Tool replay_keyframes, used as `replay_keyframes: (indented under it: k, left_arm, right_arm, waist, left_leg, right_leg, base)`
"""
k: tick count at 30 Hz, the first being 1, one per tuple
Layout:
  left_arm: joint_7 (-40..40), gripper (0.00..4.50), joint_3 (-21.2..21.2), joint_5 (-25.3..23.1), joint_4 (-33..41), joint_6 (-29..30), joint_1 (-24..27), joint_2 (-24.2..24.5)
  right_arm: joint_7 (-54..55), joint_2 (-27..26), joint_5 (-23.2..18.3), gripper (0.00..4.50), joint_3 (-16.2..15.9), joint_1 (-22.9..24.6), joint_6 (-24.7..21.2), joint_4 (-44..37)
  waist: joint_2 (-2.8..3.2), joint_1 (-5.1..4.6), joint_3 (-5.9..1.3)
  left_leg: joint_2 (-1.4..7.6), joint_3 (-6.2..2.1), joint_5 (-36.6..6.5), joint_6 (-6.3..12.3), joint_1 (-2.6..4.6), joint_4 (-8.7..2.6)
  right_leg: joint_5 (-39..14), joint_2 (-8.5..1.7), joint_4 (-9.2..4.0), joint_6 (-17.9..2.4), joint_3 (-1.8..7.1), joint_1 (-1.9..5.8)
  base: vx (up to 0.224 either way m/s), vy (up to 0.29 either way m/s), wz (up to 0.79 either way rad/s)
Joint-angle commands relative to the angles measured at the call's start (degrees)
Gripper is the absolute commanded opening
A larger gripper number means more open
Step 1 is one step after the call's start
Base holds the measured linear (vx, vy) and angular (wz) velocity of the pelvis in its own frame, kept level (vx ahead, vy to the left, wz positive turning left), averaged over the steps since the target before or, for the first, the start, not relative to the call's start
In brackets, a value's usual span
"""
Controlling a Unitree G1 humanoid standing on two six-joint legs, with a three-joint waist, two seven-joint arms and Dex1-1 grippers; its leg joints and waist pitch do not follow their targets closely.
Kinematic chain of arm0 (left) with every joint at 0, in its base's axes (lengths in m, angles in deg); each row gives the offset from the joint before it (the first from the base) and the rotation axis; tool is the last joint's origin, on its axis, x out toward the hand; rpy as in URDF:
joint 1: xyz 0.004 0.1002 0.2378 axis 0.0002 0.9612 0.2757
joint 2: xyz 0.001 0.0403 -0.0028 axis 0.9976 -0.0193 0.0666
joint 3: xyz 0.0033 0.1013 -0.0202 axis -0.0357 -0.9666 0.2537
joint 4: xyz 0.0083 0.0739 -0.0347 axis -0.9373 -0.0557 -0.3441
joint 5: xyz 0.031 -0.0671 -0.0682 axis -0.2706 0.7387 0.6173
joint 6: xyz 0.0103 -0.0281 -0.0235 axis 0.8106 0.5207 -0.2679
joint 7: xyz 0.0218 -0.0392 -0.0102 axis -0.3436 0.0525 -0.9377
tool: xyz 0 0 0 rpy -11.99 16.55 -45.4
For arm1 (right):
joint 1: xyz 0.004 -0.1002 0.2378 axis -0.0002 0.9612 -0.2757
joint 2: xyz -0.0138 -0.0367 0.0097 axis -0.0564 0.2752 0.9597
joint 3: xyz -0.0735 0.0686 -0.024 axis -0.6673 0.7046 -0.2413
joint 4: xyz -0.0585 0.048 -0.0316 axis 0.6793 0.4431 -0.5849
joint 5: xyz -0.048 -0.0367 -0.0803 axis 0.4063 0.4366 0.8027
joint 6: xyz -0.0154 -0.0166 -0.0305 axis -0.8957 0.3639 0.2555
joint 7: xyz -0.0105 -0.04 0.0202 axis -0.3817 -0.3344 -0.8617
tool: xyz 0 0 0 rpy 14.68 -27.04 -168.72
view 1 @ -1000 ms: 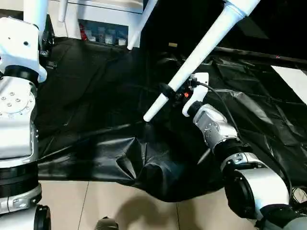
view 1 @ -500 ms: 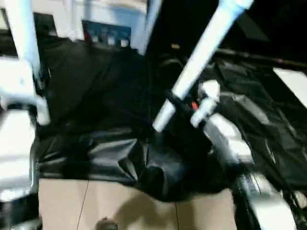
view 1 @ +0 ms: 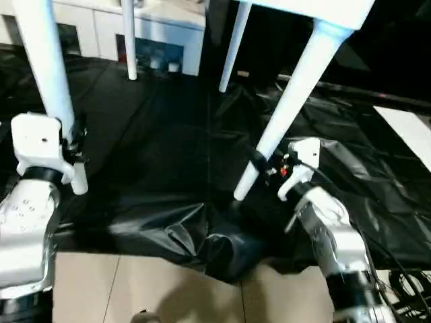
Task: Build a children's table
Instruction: Flip table
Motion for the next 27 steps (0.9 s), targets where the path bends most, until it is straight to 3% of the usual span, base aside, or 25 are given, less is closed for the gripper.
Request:
replay_keyframes:
  k: [1, 2, 5, 7, 11, 12, 13, 14, 15, 17, 19, 21, 22, 23, 24, 25, 26, 27]
  left_arm:
    - [4.4, 2.01, -5.5, -3.1, -1.6, 1.6, 2.9, 0.7]
    - [4.5, 2.36, -5.3, -3.1, -1.7, 1.4, 3.8, 0.9]
    - [4.8, 2.5, -3.9, -1.5, -0.6, 2.5, 6.0, 0.5]
    - [4.7, 2.81, -3.6, -1.1, -0.1, 2.7, 6.5, 0.4]
    - [4.6, 3.03, -1.2, 3.2, 5.0, 3.1, 12.1, -0.8]
    - [4.6, 3.17, -0.7, 4.0, 6.1, 3.1, 13.4, -1.2]
    - [4.5, 3.17, -0.2, 5.1, 7.9, 3.2, 15.2, -2.0]
    - [4.5, 3.25, 0.1, 5.4, 8.8, 3.1, 16.2, -2.5]
    - [4.5, 3.34, 0.5, 5.9, 10.3, 2.9, 17.9, -3.3]
    - [4.7, 3.6, 0.8, 6.5, 12.7, 2.5, 20.7, -4.6]
    - [4.6, 3.71, 0.6, 6.9, 14.9, 1.8, 23.4, -5.9]
    - [4.4, 4.05, -0.9, 7.1, 17.5, 0.5, 27.6, -7.4]
    - [3.7, 4.05, -2.4, 7.5, 18.8, 0.3, 29.9, -8.9]
    - [3.7, 4.11, -2.4, 7.5, 18.8, 0.3, 29.9, -8.9]
    - [2.7, 4.11, -3.2, 7.5, 19.6, 0.8, 30.6, -10.4]
    - [2.7, 4.11, -3.2, 7.6, 19.6, 0.8, 30.7, -10.5]
    - [2.2, 4.11, -3.2, 7.6, 20.0, 1.3, 30.9, -11.2]
    - [1.8, 4.11, -3.3, 7.2, 20.3, 1.4, 31.1, -11.6]
  right_arm:
    - [0.4, 0.1, 2.7, 1.47, -4.2, 0.6, -3.7, -0.5]
    - [-0.6, 0.3, 2.8, 2.03, -5.1, 0.9, -4.0, -1.4]
    - [-0.4, -0.3, 2.4, 2.23, -5.2, 1.7, -5.1, -3.0]
    - [-0.1, -0.4, 2.2, 2.51, -5.0, 1.9, -5.3, -3.3]
    - [3.5, -0.6, -0.1, 2.81, -2.7, 6.1, -9.6, -10.5]
    - [3.7, -0.5, -0.6, 2.94, -2.4, 7.1, -10.1, -12.2]
    - [4.0, -0.4, -1.4, 2.94, -2.0, 8.7, -10.7, -14.6]
    - [4.1, -0.4, -1.9, 3.05, -1.8, 9.7, -11.2, -16.1]
    - [4.3, -0.3, -2.5, 3.13, -1.4, 11.4, -11.8, -18.5]
    - [4.4, -0.1, -3.3, 3.41, -0.9, 14.4, -12.5, -22.4]
    - [4.6, 0.5, -3.6, 3.47, -0.3, 17.2, -12.9, -25.8]
    - [6.8, 1.5, -2.8, 3.74, 2.3, 20.9, -13.6, -29.4]
    - [8.9, 2.1, -2.8, 3.74, 5.2, 23.2, -15.0, -30.9]
    - [8.9, 2.1, -2.8, 3.77, 5.2, 23.2, -15.0, -30.9]
    - [9.5, 1.7, -4.6, 3.77, 7.4, 25.1, -15.1, -32.5]
    - [9.5, 1.7, -4.7, 3.77, 7.4, 25.2, -15.1, -32.6]
    - [9.0, 1.7, -5.7, 3.77, 7.6, 26.3, -15.2, -33.6]
    - [8.5, 2.2, -5.5, 3.77, 7.1, 27.2, -15.3, -34.3]
  waist:
    - [2.54, -1.1, -1.51]
    - [2.06, -1.15, -1.64]
    - [1.71, -1.79, -1.84]
    - [1.92, -1.94, -1.86]
    - [1.99, -1.45, -2.44]
    - [2.09, -1.29, -2.65]
    - [2.28, -1.17, -2.69]
    - [2.0, -1.1, -2.77]
    - [2.25, -1.01, -2.73]
    - [1.87, -0.98, -2.42]
    - [2.04, -0.94, -2.32]
    - [1.92, -1.03, -1.93]
    - [2.22, -0.98, -1.71]
    - [2.0, -1.09, -1.59]
    - [1.96, -1.17, -1.39]
    - [2.25, -1.32, -1.43]
    - [1.95, -1.57, -1.21]
    - [2.78, -1.62, -1.11]
  left_leg:
    - [0.22, -1.03, -40.7, -5.9, 2.2, -5.79]
    - [0.23, -1.08, -40.0, -5.64, 2.09, -5.76]
    - [0.07, -1.13, -36.6, -5.06, 1.37, -5.93]
    - [0.05, -1.16, -35.8, -4.77, 1.29, -6.04]
    - [0.31, -0.73, -29.5, -4.26, 0.74, -6.09]
    - [0.42, -0.53, -25.8, -3.96, 0.61, -5.94]
    - [0.43, -0.38, -24.3, -3.82, 0.61, -5.88]
    - [0.25, 0.02, -19.6, -3.05, 0.28, -5.59]
    - [0.22, 0.13, -19.2, -2.97, 0.43, -5.58]
    - [0.23, 0.32, -19.4, -2.79, 0.12, -5.75]
    - [0.36, 0.32, -20.7, -2.82, 0.26, -5.82]
    - [0.43, 0.21, -24.3, -3.09, 0.2, -6.02]
    - [0.39, 0.16, -26.9, -3.35, 0.4, -6.11]
    - [0.38, 0.14, -28.1, -3.37, 0.39, -6.09]
    - [0.23, 0.02, -30.7, -3.4, 0.6, -6.03]
    - [0.14, -0.07, -31.5, -3.45, 0.63, -6.01]
    - [0.03, -0.3, -33.2, -3.32, 0.61, -5.76]
    - [-0.04, -0.51, -33.9, -3.53, 0.64, -5.82]
  right_leg:
    - [-32.1, -2.54, -6.39, -2.4, 1.18, -1.58]
    - [-32.7, -2.71, -6.48, -2.1, 1.28, -1.43]
    - [-31.5, -2.84, -6.06, -1.9, 1.62, -1.13]
    - [-30.3, -2.81, -6.03, -2.2, 1.84, -1.21]
    - [-17.6, -2.3, -4.76, -4.3, 2.07, -0.58]
    - [-11.5, -2.05, -4.23, -5.1, 2.07, -0.28]
    - [-9.2, -1.93, -4.09, -5.4, 2.08, -0.25]
    - [-3.3, -1.65, -3.65, -5.7, 2.01, 0.16]
    - [-2.9, -1.66, -3.62, -5.6, 2.04, 0.1]
    - [-4.4, -1.8, -3.95, -4.6, 2.11, 0.44]
    - [-6.7, -1.91, -4.25, -4.0, 2.21, 0.37]
    - [-12.8, -1.92, -4.85, -2.6, 2.32, 0.13]
    - [-16.8, -1.95, -5.3, -1.8, 2.36, -0.21]
    - [-18.6, -1.95, -5.53, -1.3, 2.4, -0.31]
    - [-22.8, -1.91, -5.97, -0.5, 2.36, -0.74]
    - [-24.4, -1.97, -6.11, -0.1, 2.39, -0.81]
    - [-28.8, -2.13, -6.81, 0.9, 2.25, -1.09]
    - [-30.2, -2.2, -6.94, 1.0, 2.21, -1.14]
  base:
    - [0.0, 0.0, 0.0]
    - [0.0, 0.0, 0.0]
    - [0.0, 0.0, 0.0]
    - [0.0, 0.0, 0.0]
    - [0.018, -0.001, 0.0]
    - [0.071, -0.003, 0.01]
    - [0.069, -0.005, 0.04]
    - [0.0, 0.0, 0.0]
    - [0.0, 0.0, 0.0]
    - [0.0, 0.0, 0.0]
    - [0.0, 0.0, 0.0]
    - [0.0, 0.0, 0.0]
    - [0.0, 0.0, 0.0]
    - [0.0, 0.0, 0.0]
    - [0.0, 0.0, 0.0]
    - [0.0, 0.0, 0.0]
    - [0.0, 0.0, 0.0]
    - [0.0, 0.0, 0.0]
